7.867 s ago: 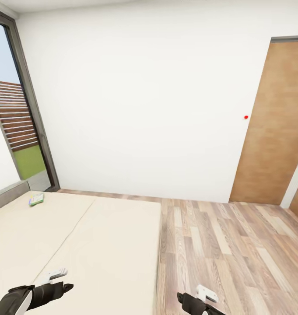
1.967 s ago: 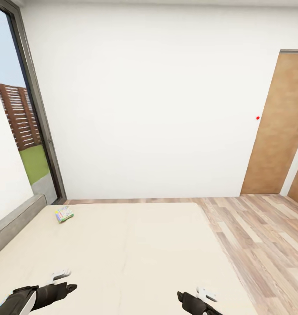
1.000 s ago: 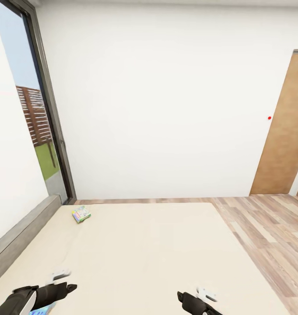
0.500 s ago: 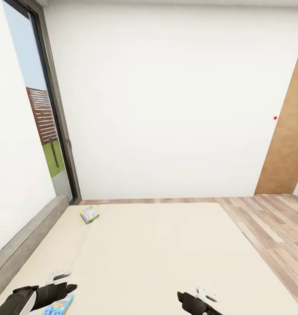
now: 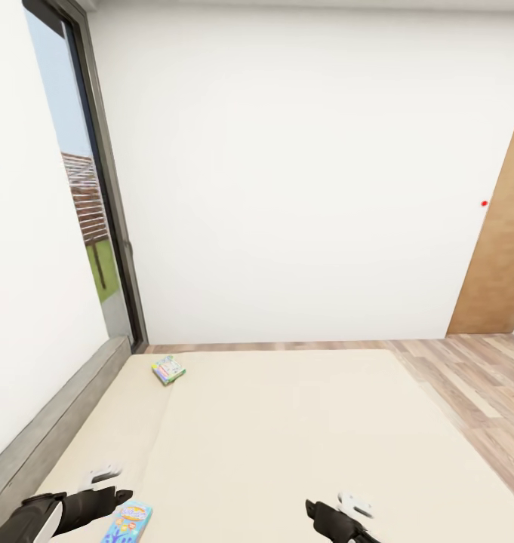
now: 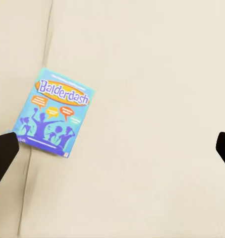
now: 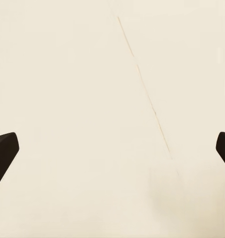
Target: Put all the toys in the child's room - the three board games (two on the bed and one on the table), the two jigsaw puzzles on the table, and the tennis ball on the table - inside the toy box on the table in the child's room.
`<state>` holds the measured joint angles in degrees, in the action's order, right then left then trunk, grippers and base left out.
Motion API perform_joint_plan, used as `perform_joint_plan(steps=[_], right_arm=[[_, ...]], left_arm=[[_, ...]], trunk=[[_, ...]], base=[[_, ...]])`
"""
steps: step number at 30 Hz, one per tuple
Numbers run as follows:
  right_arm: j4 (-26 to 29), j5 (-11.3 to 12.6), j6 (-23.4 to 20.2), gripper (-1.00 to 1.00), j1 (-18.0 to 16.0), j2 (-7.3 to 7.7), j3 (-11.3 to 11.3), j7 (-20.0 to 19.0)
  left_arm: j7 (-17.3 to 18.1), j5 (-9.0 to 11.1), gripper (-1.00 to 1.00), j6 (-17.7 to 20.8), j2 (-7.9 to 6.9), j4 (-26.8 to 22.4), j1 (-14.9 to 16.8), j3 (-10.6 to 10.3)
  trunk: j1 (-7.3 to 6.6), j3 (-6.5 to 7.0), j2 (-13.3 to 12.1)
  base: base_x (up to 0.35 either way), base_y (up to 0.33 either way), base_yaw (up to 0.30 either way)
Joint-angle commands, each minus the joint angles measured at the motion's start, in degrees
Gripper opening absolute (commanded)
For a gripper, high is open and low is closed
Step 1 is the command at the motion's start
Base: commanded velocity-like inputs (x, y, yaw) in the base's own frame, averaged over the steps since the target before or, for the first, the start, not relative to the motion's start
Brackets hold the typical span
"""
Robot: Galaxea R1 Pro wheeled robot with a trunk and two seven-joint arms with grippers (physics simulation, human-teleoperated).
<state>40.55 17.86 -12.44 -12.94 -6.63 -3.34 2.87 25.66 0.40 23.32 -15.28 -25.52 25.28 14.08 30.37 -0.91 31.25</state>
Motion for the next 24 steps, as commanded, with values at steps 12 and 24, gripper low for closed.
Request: perform_joint_plan(steps=[12,24], right_arm=[[0.1,0.9,0.3,1.0,0.0,-0.04,2.1,0.4],[0.2,0.8,0.0,1.0,0.0,-0.1,2.2,0.4]], left_arm=[[0.3,0.0,1.0,0.5,0.07,-0.1,0.0,0.3],[0.3,0.0,1.0,0.5,0.07,-0.1,0.0,0.3]], trunk=[[0.03,-0.1,0.1],[0.03,-0.12,0.1]], base=[[0.0,0.132,0.0],[0.0,0.058,0.0]])
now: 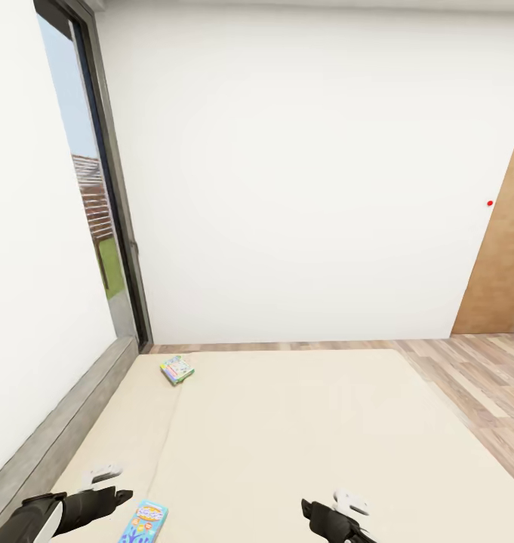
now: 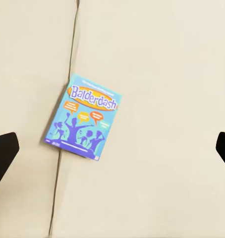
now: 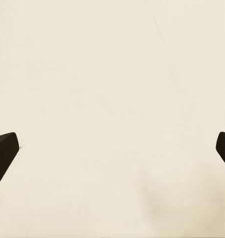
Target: Put all the toys in the child's room - the three board games (two on the bed and one on the table), the two jigsaw puzzles on the table, and the tennis ball on the table - inside the toy box on the table in the child's room.
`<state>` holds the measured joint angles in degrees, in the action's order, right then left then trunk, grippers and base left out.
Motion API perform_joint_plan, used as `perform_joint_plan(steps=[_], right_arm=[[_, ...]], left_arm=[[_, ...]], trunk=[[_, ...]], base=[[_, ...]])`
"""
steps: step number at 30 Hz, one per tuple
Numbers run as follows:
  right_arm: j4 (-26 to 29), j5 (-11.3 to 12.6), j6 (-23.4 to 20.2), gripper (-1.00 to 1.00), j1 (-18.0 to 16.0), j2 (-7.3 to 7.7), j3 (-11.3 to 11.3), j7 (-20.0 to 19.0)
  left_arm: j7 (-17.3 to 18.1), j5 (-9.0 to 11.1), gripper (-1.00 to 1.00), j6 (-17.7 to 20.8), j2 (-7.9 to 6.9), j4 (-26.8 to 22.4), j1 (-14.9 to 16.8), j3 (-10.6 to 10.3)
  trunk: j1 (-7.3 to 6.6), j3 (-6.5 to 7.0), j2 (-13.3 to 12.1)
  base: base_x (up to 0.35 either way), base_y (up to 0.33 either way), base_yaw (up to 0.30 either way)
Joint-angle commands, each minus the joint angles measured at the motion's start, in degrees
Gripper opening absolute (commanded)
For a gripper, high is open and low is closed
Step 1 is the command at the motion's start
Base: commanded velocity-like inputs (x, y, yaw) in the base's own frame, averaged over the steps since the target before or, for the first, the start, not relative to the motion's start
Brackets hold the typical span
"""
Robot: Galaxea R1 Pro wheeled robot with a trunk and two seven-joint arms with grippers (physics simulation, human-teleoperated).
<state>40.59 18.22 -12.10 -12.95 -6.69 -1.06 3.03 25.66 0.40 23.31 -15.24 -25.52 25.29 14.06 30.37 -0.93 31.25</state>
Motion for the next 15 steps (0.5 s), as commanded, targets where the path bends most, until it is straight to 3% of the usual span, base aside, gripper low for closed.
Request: perform_joint_plan(steps=[1,15], right_arm=[[0.1,0.5,-0.3,1.0,0.0,-0.05,-0.1,0.2],[0.2,0.4,0.0,1.0,0.0,-0.05,-0.1,0.3]], left_arm=[[0.3,0.0,1.0,0.5,0.03,-0.1,0.0,0.4],[0.3,0.0,1.0,0.5,0.03,-0.1,0.0,0.4]], trunk=[[0.03,-0.1,0.1],[0.03,-0.11,0.1]], base=[[0.0,0.114,0.0],[0.0,0.017,0.0]])
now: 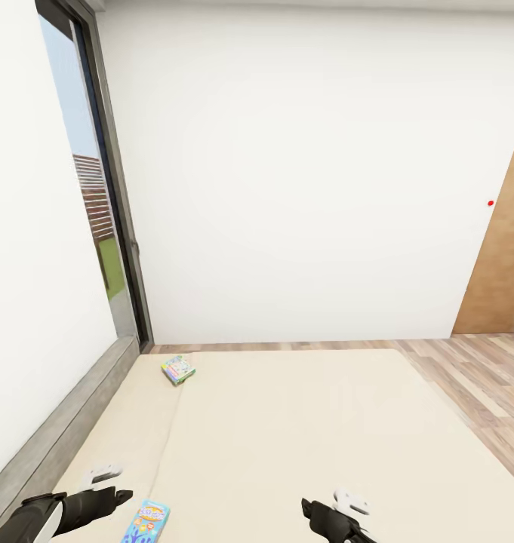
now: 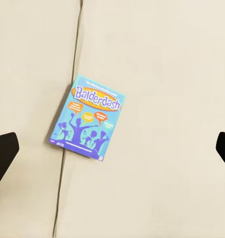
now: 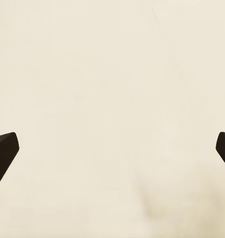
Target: Put all the toys in the child's room - the three board games (two on the bed and one on the table), the two jigsaw puzzles on the table, and the tennis ball on the table - inside the toy box on the table in the child's room.
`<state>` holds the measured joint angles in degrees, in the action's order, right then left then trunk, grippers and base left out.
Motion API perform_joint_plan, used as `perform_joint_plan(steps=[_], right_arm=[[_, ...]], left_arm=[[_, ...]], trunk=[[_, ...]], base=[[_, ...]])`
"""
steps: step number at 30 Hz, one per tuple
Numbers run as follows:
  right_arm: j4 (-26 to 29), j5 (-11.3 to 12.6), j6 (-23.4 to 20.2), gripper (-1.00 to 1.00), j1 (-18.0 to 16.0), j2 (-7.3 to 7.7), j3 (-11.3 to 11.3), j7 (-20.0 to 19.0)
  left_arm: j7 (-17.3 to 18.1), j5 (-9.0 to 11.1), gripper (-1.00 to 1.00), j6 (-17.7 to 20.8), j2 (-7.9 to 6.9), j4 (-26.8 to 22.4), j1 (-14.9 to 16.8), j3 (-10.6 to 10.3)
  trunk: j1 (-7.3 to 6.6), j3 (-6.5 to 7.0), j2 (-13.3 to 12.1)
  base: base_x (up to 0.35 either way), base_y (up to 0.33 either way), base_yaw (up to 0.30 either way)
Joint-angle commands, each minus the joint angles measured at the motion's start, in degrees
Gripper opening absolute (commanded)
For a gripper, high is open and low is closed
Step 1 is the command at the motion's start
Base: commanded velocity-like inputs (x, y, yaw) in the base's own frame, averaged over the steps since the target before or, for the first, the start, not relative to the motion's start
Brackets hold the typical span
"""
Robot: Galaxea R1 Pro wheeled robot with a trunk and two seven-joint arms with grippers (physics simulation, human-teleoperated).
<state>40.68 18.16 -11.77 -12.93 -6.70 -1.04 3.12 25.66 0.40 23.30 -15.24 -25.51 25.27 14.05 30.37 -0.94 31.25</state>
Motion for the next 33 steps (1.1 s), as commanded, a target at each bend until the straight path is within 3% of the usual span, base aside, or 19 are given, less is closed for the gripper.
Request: perform_joint_plan(steps=[1,8,12,16,24,29,33], right_arm=[[0.2,0.5,-0.3,1.0,0.0,-0.05,-0.1,0.2],[1.6,0.3,-2.5,1.0,-0.1,-0.45,-0.1,0.3],[4.6,0.2,-8.8,1.0,-0.6,-0.93,0.2,1.7],[9.7,0.6,-18.1,1.0,-2.8,-1.23,0.3,6.4],[13.9,1.1,-23.8,1.0,-6.4,-2.34,0.5,14.1],[14.5,0.9,-25.3,1.0,-8.0,-2.86,0.9,16.2],[15.3,0.6,-27.2,1.0,-9.1,-3.14,1.2,16.8]], left_arm=[[0.3,0.1,1.0,0.5,0.05,-0.1,0.0,0.4],[0.6,0.2,1.0,1.1,0.0,-0.6,0.3,0.5],[0.7,0.3,1.0,2.4,-0.19,-1.8,0.7,0.6],[0.4,0.2,1.0,6.3,-0.27,-3.6,1.8,0.7],[-0.5,0.1,1.0,10.1,-0.11,-6.0,5.2,0.8],[-2.9,0.0,1.0,10.7,-0.03,-6.4,6.2,0.8],[-7.3,0.3,1.0,10.8,0.13,-6.7,6.6,0.8]], trunk=[[0.03,-0.1,0.1],[0.03,-0.1,0.1],[0.03,-0.1,0.1],[0.03,-0.1,0.1],[0.03,-0.1,0.1],[0.03,-0.1,0.1],[0.03,-0.1,0.1]], base=[[0.0,0.0,0.0],[0.0,0.0,0.0],[0.0,0.0,0.0],[0.0,0.0,0.0],[0.0,0.0,0.0],[0.0,0.0,0.0],[0.0,0.0,0.0]])
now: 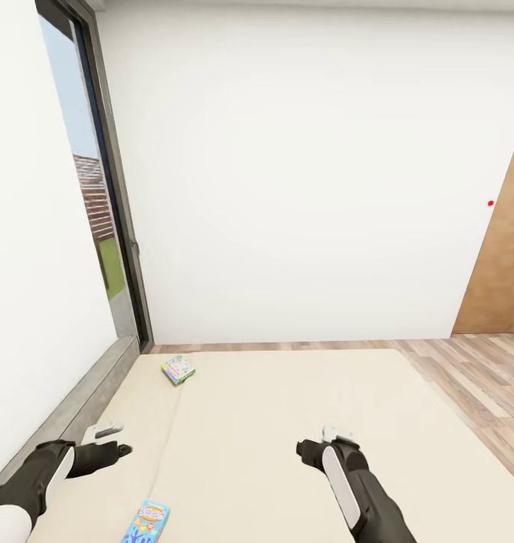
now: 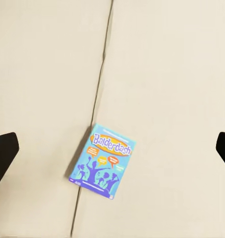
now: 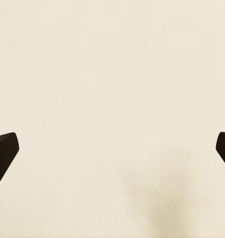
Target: Put all the toys in the child's room - the three board games (two on the bed and one on the table), the two jigsaw puzzles on the table, and the tennis ball on the table - inside the toy box on the table in the child's room.
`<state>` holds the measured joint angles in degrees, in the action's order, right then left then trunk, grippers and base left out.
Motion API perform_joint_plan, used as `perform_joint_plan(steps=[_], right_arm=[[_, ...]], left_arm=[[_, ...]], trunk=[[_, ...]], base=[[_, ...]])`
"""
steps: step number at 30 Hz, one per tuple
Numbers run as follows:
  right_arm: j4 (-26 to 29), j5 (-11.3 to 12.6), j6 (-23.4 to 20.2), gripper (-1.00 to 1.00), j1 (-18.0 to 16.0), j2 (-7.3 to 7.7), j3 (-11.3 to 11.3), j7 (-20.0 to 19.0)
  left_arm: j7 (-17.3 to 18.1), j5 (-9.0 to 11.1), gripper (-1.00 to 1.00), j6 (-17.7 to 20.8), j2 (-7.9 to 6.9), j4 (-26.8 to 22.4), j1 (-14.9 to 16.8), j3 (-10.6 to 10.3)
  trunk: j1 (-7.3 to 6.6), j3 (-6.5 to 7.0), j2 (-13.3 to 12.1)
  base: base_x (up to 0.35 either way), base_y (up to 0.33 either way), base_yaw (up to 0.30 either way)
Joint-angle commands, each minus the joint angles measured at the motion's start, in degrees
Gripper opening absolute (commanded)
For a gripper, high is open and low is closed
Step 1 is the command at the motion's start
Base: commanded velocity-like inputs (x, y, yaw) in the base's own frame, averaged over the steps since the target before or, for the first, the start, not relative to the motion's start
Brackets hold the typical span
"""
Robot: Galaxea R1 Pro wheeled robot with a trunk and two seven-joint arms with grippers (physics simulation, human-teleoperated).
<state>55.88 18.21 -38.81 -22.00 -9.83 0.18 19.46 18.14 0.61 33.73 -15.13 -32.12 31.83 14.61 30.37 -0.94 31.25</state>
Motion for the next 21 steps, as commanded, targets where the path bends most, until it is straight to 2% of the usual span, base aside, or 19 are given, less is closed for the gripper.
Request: perform_joint_plan(steps=[1,8,16,21], right_arm=[[0.4,0.6,-0.6,1.0,-0.3,-0.06,0.1,0.6],[1.7,0.7,-2.7,1.0,-2.5,-0.17,0.2,0.8],[3.4,1.2,-3.3,1.0,-5.1,-0.17,0.3,0.6],[4.0,1.1,-3.3,1.0,-5.7,-0.17,0.9,0.7]], left_arm=[[-0.7,0.1,1.0,0.4,0.1,-0.1,0.1,0.2],[-5.2,0.2,1.0,0.4,1.09,-0.3,1.3,0.2],[-6.4,0.2,1.0,0.1,1.37,-0.3,1.8,0.1],[-6.5,0.3,1.0,0.0,1.41,-0.3,1.9,0.1]], trunk=[[0.03,-0.1,0.1],[0.03,-0.1,0.1],[0.03,-0.1,0.1],[0.03,-0.1,0.1]], base=[[0.0,0.0,0.0],[0.0,0.0,0.0],[0.0,0.0,0.0],[0.0,0.0,0.0]])
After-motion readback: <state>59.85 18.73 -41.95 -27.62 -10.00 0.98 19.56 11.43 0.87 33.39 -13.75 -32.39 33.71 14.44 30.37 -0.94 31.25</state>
